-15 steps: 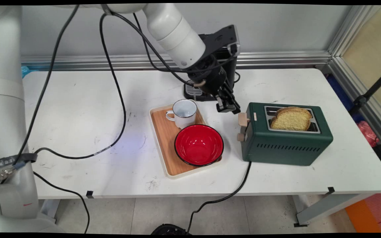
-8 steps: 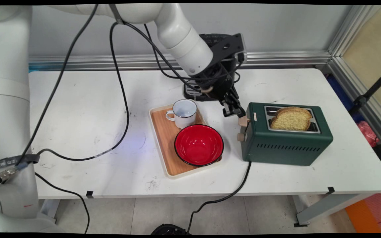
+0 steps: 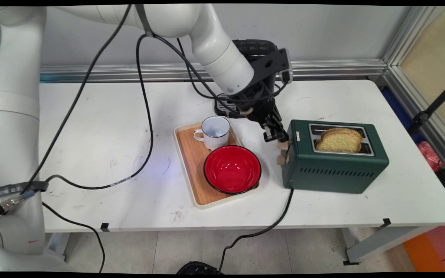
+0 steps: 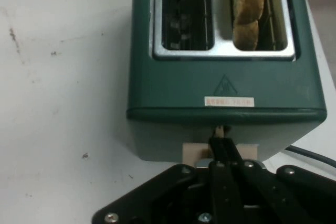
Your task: Press the toaster switch
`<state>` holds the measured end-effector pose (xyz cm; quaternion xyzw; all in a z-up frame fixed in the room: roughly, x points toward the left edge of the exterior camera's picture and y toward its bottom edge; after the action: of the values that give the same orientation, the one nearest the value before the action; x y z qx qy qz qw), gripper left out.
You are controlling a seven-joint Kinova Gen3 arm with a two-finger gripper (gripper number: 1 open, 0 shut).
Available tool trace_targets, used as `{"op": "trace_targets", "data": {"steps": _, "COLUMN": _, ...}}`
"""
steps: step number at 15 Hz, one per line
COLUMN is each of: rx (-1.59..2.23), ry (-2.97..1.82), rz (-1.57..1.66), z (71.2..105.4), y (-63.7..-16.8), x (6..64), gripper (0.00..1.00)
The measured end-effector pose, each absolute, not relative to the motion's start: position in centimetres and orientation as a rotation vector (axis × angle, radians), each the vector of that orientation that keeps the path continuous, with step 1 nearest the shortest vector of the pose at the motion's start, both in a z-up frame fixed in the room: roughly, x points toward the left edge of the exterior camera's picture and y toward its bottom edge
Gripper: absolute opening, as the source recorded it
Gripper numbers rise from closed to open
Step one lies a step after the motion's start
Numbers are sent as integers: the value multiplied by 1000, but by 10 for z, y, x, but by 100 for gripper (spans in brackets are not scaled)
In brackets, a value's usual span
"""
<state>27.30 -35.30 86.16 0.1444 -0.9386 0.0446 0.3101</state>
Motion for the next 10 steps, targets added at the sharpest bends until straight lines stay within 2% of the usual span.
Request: {"op": "trace_targets", "data": {"steps": 10, "rx": 380, "ry": -2522, "rz": 108, "z": 835, "y": -355, "x": 271, "gripper": 0}}
